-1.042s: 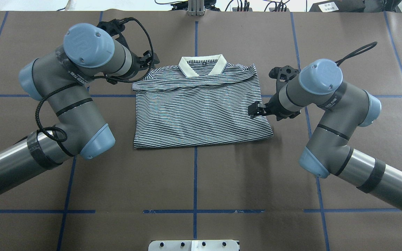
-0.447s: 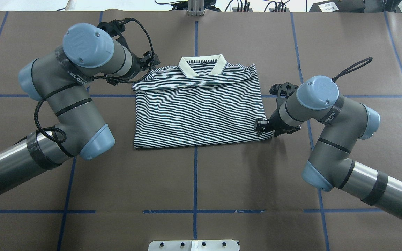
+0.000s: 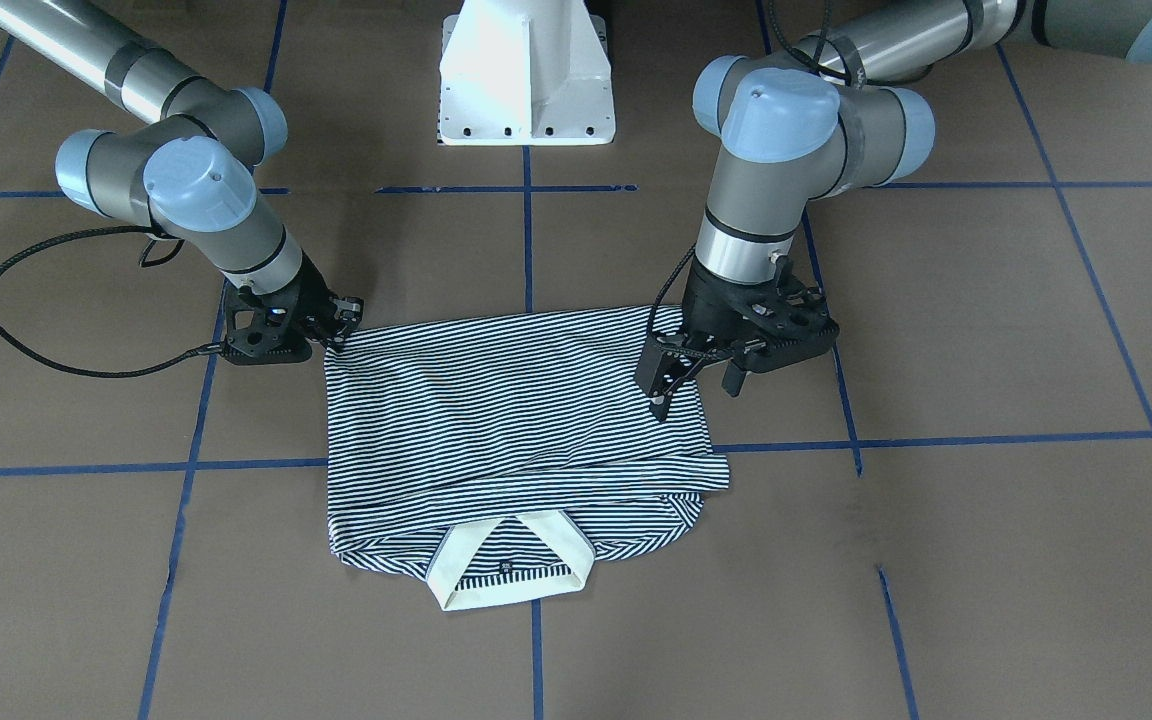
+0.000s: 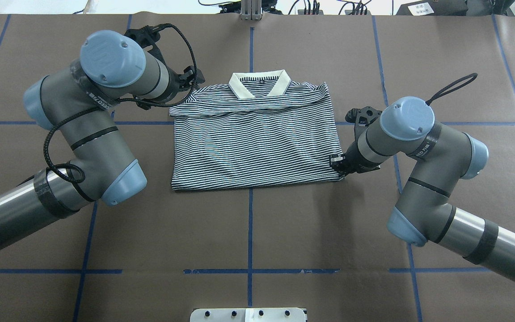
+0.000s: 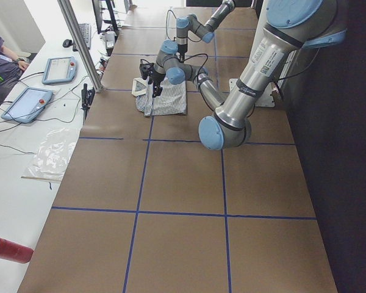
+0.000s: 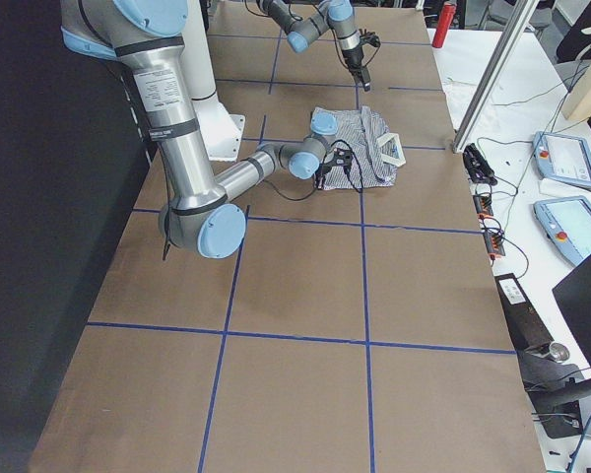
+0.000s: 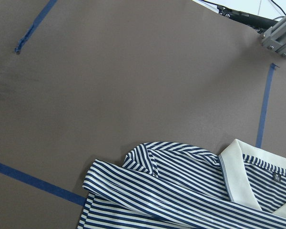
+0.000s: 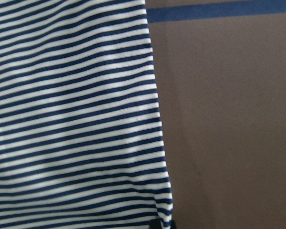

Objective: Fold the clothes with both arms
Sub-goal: 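Grasp the side edge of the folded shirt with the right gripper, then drag the folded shirt away from the left arm with the right gripper, then grasp the shirt edge nearest the left gripper with the left gripper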

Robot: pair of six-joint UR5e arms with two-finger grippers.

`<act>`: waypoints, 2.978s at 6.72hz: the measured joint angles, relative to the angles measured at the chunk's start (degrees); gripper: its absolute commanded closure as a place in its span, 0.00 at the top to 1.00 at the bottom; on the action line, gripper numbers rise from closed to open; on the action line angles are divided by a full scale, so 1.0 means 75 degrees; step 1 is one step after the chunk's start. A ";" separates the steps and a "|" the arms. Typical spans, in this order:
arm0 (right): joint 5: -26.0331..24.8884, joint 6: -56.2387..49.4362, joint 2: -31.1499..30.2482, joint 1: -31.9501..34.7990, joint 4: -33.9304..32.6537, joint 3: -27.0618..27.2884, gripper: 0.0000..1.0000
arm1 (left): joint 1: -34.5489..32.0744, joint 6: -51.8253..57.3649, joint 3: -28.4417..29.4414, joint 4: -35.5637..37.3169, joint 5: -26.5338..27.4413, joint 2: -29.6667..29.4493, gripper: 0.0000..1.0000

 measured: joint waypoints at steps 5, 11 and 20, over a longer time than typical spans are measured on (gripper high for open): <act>0.0540 0.0957 -0.2914 -0.1569 -0.0226 0.2999 0.99 | 0.0018 -0.0015 -0.0103 0.0033 0.0000 -0.0022 1.00; 0.0283 0.1874 -0.3042 -0.1431 -0.0131 0.4040 1.00 | 0.1990 -0.2333 -0.1503 0.1317 -0.0272 0.0281 0.95; 0.0244 0.1836 -0.2551 -0.0477 -0.0131 0.3926 1.00 | 0.3299 -0.3963 -0.0575 0.2010 0.0772 -0.0040 0.00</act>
